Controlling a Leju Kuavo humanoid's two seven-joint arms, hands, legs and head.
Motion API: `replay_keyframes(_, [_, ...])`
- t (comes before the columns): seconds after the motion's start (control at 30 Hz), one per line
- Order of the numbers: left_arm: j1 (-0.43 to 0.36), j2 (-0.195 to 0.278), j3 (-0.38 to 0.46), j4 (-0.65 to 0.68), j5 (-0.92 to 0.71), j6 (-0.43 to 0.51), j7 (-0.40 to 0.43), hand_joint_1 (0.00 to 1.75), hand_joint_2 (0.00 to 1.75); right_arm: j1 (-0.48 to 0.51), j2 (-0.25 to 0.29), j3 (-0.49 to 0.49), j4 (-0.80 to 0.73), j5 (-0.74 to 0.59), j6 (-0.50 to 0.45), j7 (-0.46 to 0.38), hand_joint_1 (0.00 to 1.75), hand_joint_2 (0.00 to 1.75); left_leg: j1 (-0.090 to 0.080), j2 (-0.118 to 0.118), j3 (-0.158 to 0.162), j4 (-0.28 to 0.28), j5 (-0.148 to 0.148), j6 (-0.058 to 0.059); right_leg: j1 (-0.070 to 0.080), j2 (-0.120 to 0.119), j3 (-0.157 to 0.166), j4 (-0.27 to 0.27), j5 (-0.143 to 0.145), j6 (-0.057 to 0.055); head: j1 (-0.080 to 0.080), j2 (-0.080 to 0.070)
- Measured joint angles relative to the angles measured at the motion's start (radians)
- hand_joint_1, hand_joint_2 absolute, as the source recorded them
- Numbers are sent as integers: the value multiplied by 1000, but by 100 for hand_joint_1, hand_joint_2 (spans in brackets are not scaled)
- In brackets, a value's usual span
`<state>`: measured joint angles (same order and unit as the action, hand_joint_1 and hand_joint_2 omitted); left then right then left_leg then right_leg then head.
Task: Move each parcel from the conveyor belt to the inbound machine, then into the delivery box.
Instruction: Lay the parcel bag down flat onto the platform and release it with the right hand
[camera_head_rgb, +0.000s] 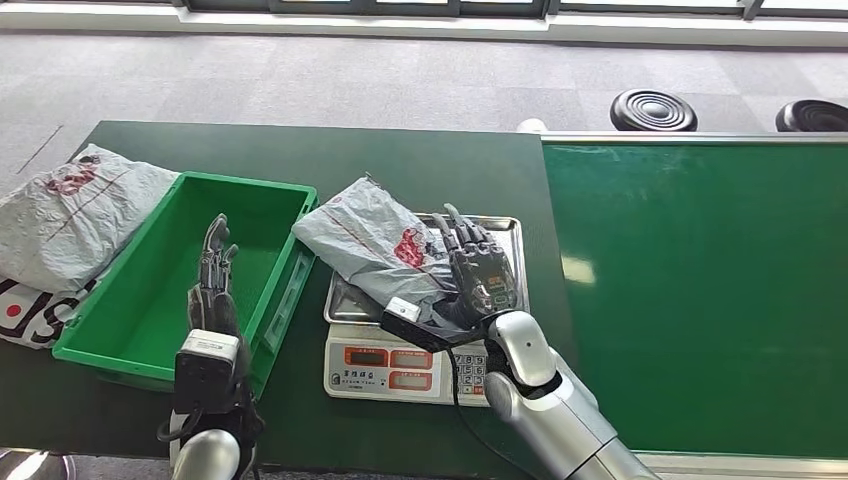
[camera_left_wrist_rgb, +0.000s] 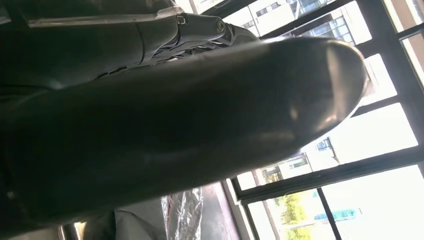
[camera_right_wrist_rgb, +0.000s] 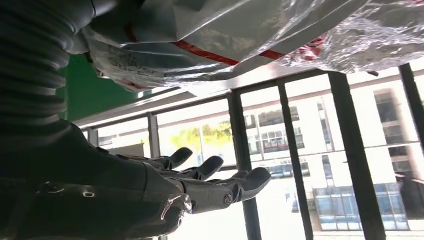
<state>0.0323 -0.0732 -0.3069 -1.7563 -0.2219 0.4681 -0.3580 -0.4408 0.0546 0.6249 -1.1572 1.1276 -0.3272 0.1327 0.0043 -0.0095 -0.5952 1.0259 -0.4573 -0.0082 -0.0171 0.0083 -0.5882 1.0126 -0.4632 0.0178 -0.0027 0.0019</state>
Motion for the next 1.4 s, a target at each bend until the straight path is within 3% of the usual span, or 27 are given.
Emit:
replay_keyframes(0.13, [-1,0,-1,0,-8,-16,20,0,0,43,-19,-20,-77,98,21,47,0,0,0,0,0,0,0,0,0,0,0,0,0,0,0,0])
replay_keyframes(0.63, [-2,0,-1,-1,-32,-52,57,0,0,109,-41,-64,-199,130,1,52,0,0,0,0,0,0,0,0,0,0,0,0,0,0,0,0])
replay_keyframes(0.67, [-2,0,-1,-2,-38,-61,65,0,0,122,-43,-71,-224,115,0,42,0,0,0,0,0,0,0,0,0,0,0,0,0,0,0,0])
replay_keyframes(0.83, [-4,17,-2,-26,-193,-209,131,0,0,361,-110,-163,-609,-215,80,-122,0,0,0,0,-1,0,-3,0,0,-1,-1,0,-2,0,0,0])
replay_keyframes(1.07, [-13,31,-14,-20,-290,-289,163,0,0,495,-161,-231,-751,-310,70,-180,0,0,0,1,-1,0,-3,0,0,0,-1,0,-2,0,0,0])
replay_keyframes(1.13, [-18,33,-16,-17,-290,-296,164,0,87,512,-168,-241,-768,-312,70,-182,0,0,0,1,0,0,-3,0,0,0,-1,0,-2,0,0,0])
replay_keyframes(1.2, [-25,37,-23,-12,-289,-307,164,0,175,526,-171,-249,-777,-317,73,-182,0,87,0,1,0,0,-3,0,0,0,0,0,-2,0,0,0])
replay_keyframes(1.27, [-34,42,-31,-3,-285,-316,164,0,175,537,-173,-258,-780,-322,81,-178,0,175,0,1,0,0,-3,0,0,0,0,0,-2,0,0,0])
replay_keyframes(1.4, [-52,53,-46,22,-275,-327,165,0,175,550,-174,-278,-781,-368,103,-195,0,175,0,1,0,0,-3,0,0,0,0,0,-2,0,0,0])
